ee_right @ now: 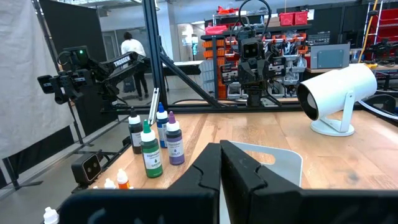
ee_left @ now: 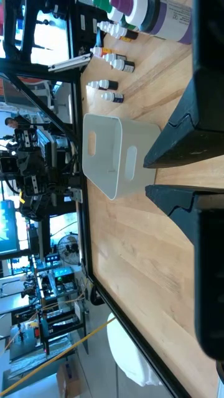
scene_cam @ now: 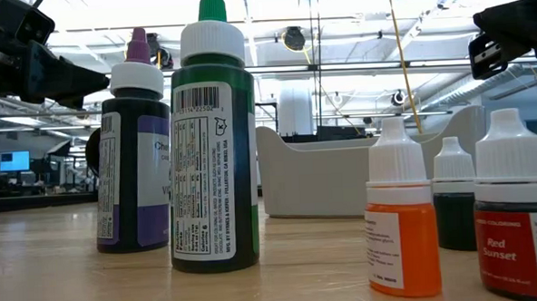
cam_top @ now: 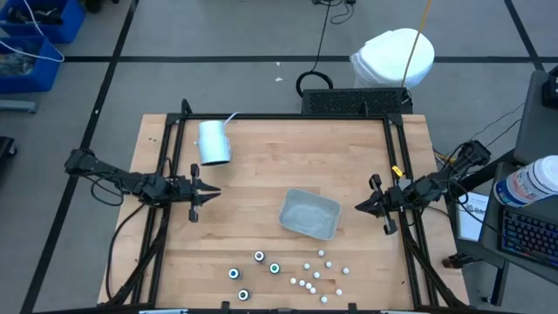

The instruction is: Pick & Place food coloring

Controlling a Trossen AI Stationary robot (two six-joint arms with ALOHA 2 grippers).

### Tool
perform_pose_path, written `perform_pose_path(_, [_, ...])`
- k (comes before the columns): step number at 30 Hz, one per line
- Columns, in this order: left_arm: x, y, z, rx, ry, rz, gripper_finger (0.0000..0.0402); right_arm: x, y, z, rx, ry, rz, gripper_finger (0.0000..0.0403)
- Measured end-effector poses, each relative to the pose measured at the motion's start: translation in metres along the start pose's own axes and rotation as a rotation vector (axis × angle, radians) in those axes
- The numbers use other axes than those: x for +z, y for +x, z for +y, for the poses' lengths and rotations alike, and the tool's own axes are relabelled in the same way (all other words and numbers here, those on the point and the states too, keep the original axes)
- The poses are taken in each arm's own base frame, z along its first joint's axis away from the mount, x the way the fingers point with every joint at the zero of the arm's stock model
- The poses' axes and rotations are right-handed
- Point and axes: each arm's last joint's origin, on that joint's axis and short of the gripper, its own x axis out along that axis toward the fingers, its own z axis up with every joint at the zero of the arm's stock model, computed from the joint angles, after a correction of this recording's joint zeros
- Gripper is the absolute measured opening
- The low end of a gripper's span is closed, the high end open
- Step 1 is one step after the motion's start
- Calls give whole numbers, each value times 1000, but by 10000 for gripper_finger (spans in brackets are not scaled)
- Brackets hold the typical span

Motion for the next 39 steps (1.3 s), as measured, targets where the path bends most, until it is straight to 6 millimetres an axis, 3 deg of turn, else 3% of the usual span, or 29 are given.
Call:
perform_pose_path(22, [0, 0, 0, 1, 0, 0, 63, 0, 0, 0, 0, -1, -1, 0])
perform_pose_path(29, [0, 0, 0, 0, -9, -3, 63, 7, 0, 0, 0, -74, -64, 0])
perform_pose_path(39, [1, 0, -1, -32, -256, -10, 63, 7, 0, 1, 0, -82, -66, 0])
